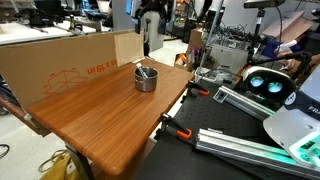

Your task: Put the marker on the desk

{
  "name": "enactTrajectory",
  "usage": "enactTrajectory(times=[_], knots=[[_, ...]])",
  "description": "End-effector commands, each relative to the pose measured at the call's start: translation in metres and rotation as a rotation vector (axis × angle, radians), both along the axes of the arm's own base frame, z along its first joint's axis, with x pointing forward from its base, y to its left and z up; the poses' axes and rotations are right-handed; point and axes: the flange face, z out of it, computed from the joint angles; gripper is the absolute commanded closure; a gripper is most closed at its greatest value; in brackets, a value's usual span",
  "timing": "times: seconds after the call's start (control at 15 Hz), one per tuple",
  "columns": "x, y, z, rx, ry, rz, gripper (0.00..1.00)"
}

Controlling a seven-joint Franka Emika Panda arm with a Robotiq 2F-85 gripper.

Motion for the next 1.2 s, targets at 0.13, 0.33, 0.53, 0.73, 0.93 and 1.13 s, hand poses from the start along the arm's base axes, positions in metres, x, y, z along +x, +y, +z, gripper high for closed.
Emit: enactTrajectory(times=[0.13,0.33,0.53,0.73,0.93,1.13], knots=[[0.04,0.004,-0.048,-0.012,-0.056,-0.011,0.0],[0.052,0.008,-0.078,-0.051,-0.064,-0.005,0.0],[0.058,0.005,-0.107,-0.094,-0.025,-0.006,0.0],[0.064,0.0,-0.124,-0.103,0.006,-0.011,0.0],[0.068,-0.004,-0.132,-0.108,0.028,-0.016,0.0],[0.073,-0.007,-0.137,-0.113,0.047,-0.02,0.22]])
